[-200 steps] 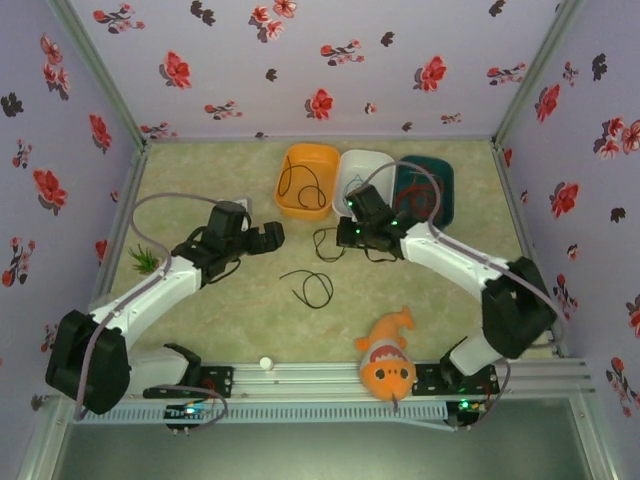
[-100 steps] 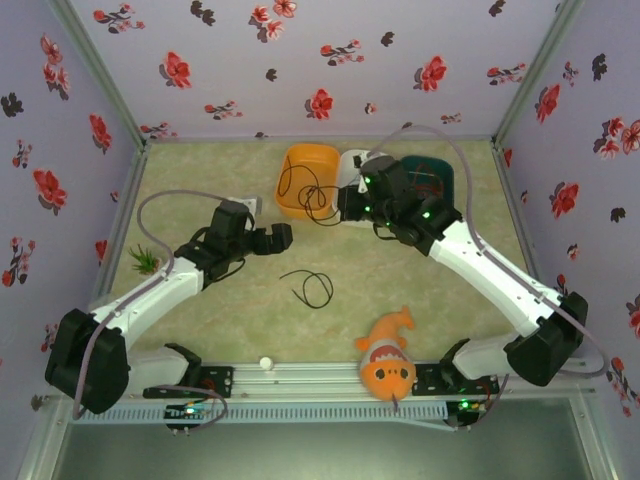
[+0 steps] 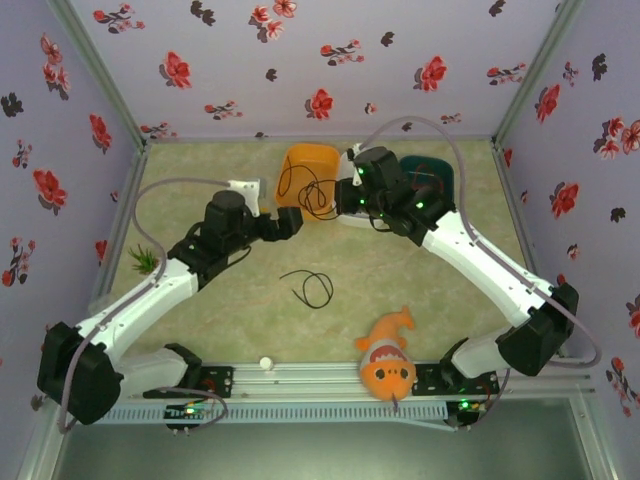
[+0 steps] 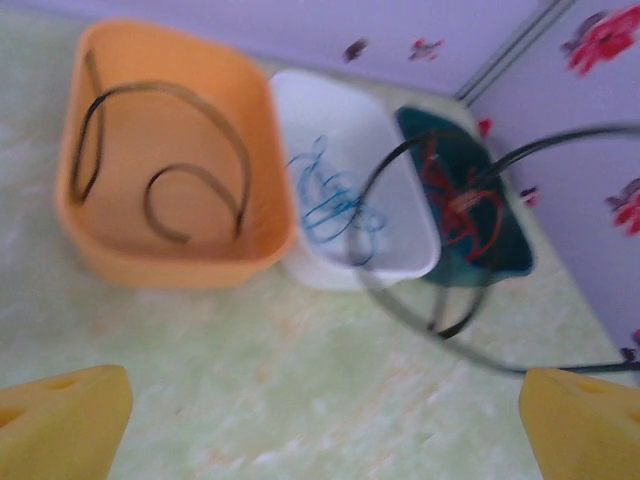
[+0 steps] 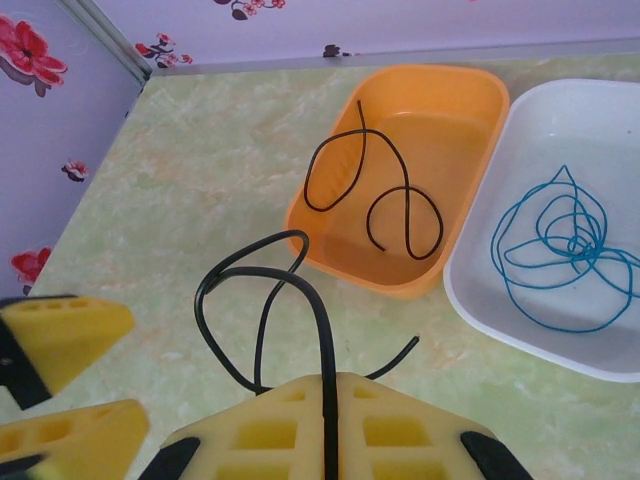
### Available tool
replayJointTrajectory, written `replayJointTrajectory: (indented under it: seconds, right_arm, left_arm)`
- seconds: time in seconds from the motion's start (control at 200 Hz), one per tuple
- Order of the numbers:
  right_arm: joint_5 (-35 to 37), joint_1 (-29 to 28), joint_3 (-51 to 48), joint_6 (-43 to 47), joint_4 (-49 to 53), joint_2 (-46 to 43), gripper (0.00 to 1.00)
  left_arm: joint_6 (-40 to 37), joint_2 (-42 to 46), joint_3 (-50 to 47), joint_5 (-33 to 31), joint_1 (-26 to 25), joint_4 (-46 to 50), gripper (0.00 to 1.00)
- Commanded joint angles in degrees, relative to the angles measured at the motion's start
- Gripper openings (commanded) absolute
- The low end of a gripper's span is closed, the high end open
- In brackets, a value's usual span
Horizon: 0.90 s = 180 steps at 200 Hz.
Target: Untangle the cables
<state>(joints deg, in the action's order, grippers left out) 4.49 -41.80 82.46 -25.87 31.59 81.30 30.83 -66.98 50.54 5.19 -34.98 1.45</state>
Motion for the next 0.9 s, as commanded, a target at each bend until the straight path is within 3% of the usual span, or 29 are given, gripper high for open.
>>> replayJointTrajectory:
  seconds: [0.0, 0.27, 0.54, 0.895]
  right_arm:
    - [-0.45, -0.60, 1.62, 1.05, -0.22, 0.30, 0.08]
    - [-0.84, -1.48, 2.32, 1.19, 0.27, -1.13, 0.07]
    - [1.10, -1.46, 2.41, 2.06, 1.59, -5.16, 0.01]
    - [9.26, -0.58, 8.96, 6.73, 6.78, -4.64, 0.00]
  left_arm:
    - [-2.39, -2.85, 6.08, -0.05, -2.10, -1.55, 1.00]
    - [-7.23, -13.57, 15.83, -7.69, -5.10, 6.80, 0.98]
    - [-8.34, -15.57, 16.42, -22.31, -4.17, 11.77, 0.57]
    - [-4.01, -16.02, 13.68, -25.46, 6.85, 15.87, 0.58]
